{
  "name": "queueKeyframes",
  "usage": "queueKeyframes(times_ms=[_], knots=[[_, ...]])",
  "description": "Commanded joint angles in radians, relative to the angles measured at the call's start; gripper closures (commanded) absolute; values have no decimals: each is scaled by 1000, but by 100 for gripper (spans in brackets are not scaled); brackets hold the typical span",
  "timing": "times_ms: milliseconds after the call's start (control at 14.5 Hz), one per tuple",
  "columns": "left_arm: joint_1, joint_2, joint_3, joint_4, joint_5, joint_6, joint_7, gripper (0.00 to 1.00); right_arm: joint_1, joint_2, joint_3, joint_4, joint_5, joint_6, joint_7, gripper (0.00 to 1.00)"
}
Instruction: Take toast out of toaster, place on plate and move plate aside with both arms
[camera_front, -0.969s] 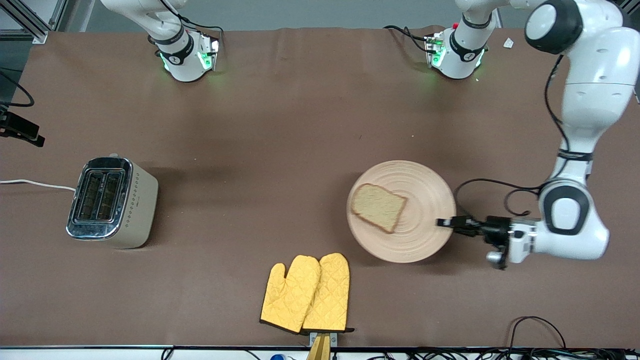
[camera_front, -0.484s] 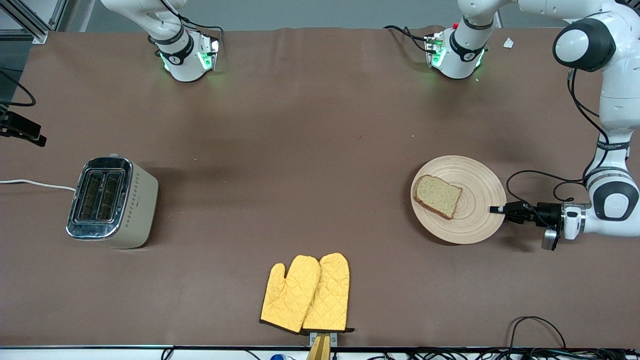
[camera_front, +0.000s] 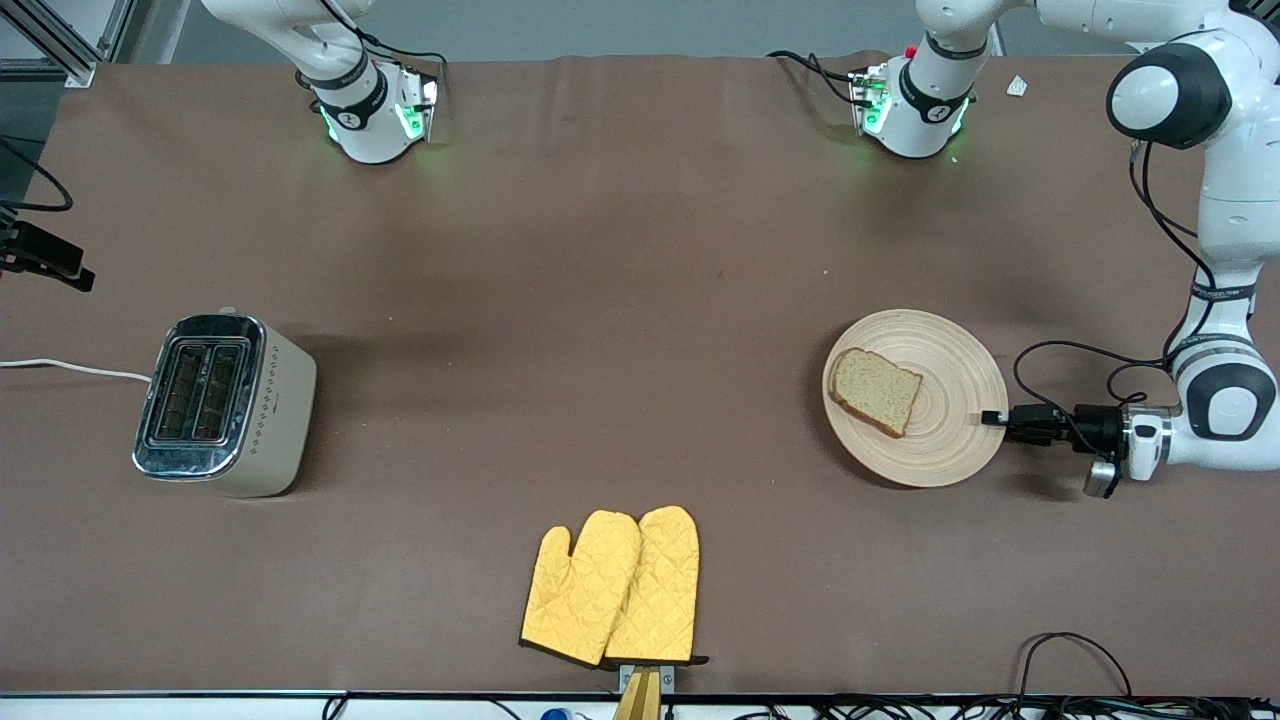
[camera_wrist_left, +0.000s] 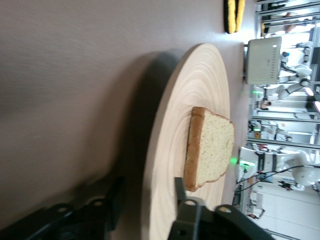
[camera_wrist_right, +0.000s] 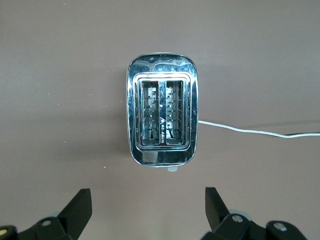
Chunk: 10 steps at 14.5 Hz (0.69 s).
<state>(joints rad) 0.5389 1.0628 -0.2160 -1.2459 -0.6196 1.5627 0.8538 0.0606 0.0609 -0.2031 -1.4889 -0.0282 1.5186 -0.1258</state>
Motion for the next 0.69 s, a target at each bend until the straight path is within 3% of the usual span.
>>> queueKeyframes(times_ms=[0, 208, 346, 623], knots=[[-52, -49, 21, 106, 140, -26, -27, 0, -10, -1, 5, 7, 14, -9, -12, 0], [-173, -162, 26, 216, 347, -21, -30, 0, -12, -1, 5, 7, 14, -9, -12, 0], [-268, -283, 32, 240, 484, -13, -115, 0, -12, -1, 5, 6, 14, -11, -14, 0], [-396, -512, 32, 227, 612, -68, -622, 0, -13, 0, 5, 6, 14, -11, -14, 0]])
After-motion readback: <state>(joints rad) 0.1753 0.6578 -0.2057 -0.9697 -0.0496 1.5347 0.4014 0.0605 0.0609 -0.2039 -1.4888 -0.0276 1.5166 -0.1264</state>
